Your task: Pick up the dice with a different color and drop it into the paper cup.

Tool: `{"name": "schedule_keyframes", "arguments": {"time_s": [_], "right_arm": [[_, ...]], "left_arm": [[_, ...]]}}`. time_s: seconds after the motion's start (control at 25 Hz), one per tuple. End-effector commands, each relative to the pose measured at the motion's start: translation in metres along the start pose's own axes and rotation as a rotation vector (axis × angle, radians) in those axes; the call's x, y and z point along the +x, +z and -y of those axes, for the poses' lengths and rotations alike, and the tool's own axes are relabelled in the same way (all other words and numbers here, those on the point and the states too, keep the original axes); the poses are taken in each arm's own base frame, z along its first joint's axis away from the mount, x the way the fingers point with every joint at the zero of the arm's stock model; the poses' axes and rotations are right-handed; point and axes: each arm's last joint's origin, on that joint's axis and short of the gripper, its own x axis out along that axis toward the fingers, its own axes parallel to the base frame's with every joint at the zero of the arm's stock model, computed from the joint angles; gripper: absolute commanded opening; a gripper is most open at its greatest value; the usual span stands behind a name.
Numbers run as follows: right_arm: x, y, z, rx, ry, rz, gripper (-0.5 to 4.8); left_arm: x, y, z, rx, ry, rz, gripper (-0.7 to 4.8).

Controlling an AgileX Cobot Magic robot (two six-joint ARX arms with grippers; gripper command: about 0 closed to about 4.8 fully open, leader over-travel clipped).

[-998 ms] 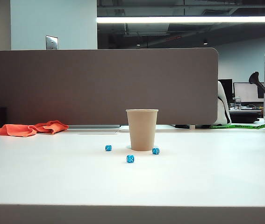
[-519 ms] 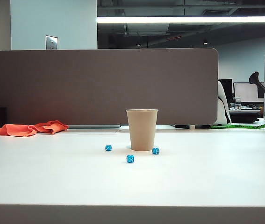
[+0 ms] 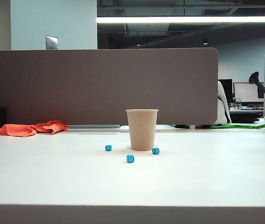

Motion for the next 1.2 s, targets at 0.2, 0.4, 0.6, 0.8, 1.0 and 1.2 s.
{"name": "schedule_keyframes", "arguments": {"time_s": [0.2, 0.4, 0.6, 0.8, 1.0, 1.2], "right_arm": [[0.0, -0.0006, 0.0002, 0.001, -0.006, -0.002, -0.01], [0.0, -0.0006, 0.0002, 0.001, -0.006, -0.002, -0.01], [0.0, -0.0006, 0.0002, 0.001, -0.006, -0.002, -0.01], [0.0, -0.0006, 0.0002, 0.001, -0.006, -0.002, -0.01], [0.0, -0.0006, 0.0002, 0.001, -0.006, -0.002, -0.01], [0.0, -0.0006, 0.0002, 0.001, -0.006, -0.002, -0.01]], "left_arm": [[-0.0001, 0.0022, 0.0, 0.003, -0.003, 0.015, -0.05], [-0.0001, 0.0022, 0.0, 0.003, -0.003, 0.015, -0.05], [-0.0001, 0.0024, -0.0008, 0.016, 0.025, 0.017, -0.05], [-0.0004, 0.0027, -0.0035, 0.015, 0.12, 0.018, -0.05], [-0.0004, 0.0023, -0.0039, 0.014, 0.133, 0.014, -0.05], [-0.0004, 0.0021, -0.0039, 0.013, 0.133, 0.012, -0.05]]}}
